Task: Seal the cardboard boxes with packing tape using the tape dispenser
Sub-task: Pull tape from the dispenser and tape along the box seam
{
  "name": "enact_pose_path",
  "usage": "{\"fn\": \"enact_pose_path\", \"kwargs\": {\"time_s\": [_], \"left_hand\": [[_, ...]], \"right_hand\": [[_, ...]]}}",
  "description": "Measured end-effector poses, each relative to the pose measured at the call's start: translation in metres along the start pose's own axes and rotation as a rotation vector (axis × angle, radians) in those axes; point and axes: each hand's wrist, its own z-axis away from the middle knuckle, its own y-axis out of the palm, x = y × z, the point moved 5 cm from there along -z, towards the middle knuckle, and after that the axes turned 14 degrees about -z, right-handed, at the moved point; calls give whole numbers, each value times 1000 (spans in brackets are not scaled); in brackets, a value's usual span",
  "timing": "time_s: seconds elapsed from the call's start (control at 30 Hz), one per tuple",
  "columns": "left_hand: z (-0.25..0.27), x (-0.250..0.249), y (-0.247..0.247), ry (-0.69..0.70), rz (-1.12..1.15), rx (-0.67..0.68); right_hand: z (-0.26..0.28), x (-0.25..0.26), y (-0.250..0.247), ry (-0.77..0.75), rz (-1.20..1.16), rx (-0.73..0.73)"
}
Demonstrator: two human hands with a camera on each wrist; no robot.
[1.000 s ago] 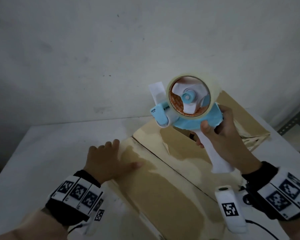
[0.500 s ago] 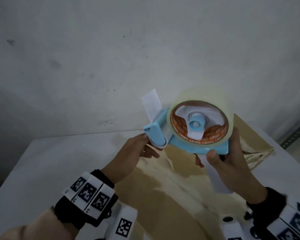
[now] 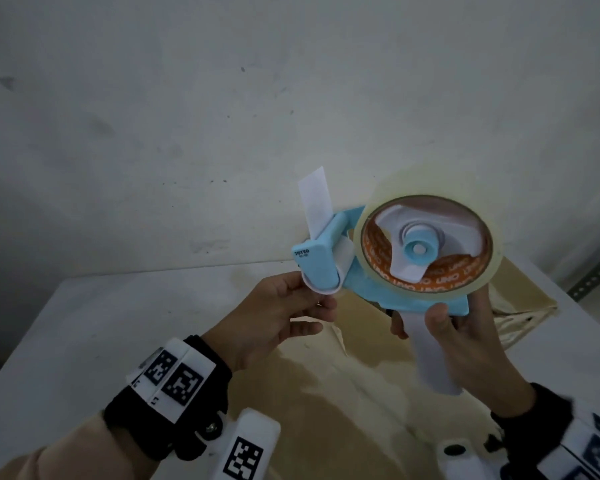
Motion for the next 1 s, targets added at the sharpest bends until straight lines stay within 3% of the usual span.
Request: {"fn": "enact_pose_path", "kwargs": {"time_s": [0.23, 0.67, 0.87, 1.0], "left_hand": [[-5, 2, 0, -131, -14, 29], [4, 10, -8, -276, -38, 53], [1, 9, -16, -270, -97, -80], [-5, 8, -28, -271, -263, -152]], "right_hand": [[-4, -10, -6, 113, -93, 33], [-6, 3, 5, 82, -60, 132], [-4, -1, 3, 146, -128, 111], [-5, -4, 4, 176, -64, 117]]}}
